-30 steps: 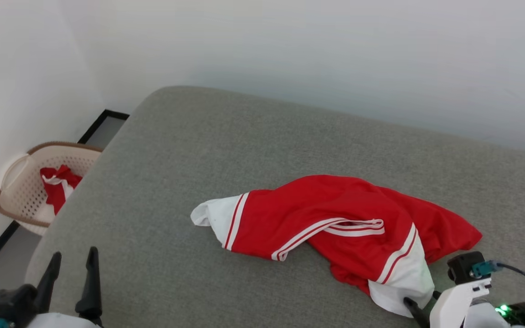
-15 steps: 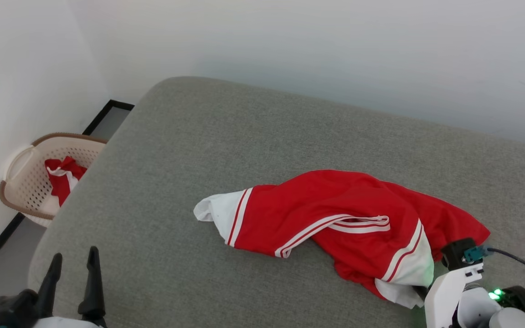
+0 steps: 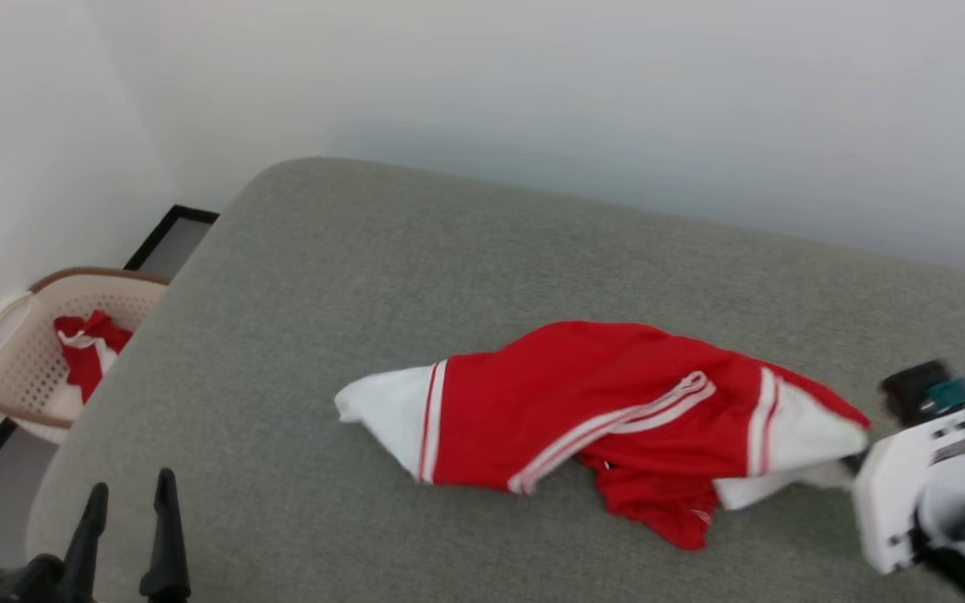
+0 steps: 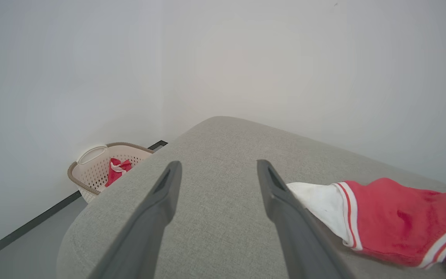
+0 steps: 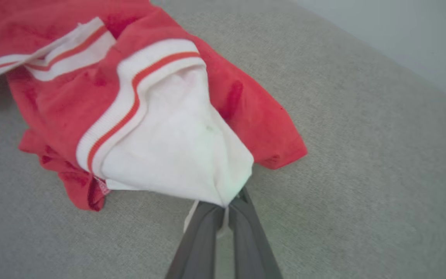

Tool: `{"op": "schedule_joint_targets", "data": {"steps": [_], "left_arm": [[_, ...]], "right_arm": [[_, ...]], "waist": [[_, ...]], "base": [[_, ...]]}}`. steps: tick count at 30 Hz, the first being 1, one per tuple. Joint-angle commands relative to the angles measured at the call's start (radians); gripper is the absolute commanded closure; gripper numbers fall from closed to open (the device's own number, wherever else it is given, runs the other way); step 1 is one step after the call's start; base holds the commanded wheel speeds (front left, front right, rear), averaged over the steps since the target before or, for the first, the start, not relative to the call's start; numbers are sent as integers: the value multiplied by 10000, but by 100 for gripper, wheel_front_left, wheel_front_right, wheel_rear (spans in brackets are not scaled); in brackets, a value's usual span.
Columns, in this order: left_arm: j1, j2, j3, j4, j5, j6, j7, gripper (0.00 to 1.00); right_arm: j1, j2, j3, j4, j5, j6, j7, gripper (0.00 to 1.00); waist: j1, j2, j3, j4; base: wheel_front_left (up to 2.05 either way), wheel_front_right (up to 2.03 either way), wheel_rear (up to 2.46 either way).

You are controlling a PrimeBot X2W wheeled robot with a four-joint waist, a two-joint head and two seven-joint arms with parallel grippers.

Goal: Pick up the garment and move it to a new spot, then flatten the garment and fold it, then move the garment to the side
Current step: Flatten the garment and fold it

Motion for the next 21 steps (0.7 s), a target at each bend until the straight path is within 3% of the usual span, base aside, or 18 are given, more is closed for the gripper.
{"op": "schedule_joint_targets", "data": {"steps": [1,12,21], "left_arm": [[118,-85,67,-38,123,-81,-3,0],[19,-328,148,108,402,-398,-4,0],[-176,-359,108,296,451,-604,-4,0]], "right_arm": [[-162,-326,-217,-178,58,-3,47,100],[30,-1566,-1607,-152,-72,-5,391,100],[659,-1557,-2738,1005,-397,-5,-27,100]], "waist": [[0,0,-91,-162],[0,0,-115,-590],[0,0,14,-779]], "base": [[0,0,0],[0,0,0],[0,0,0]]}}
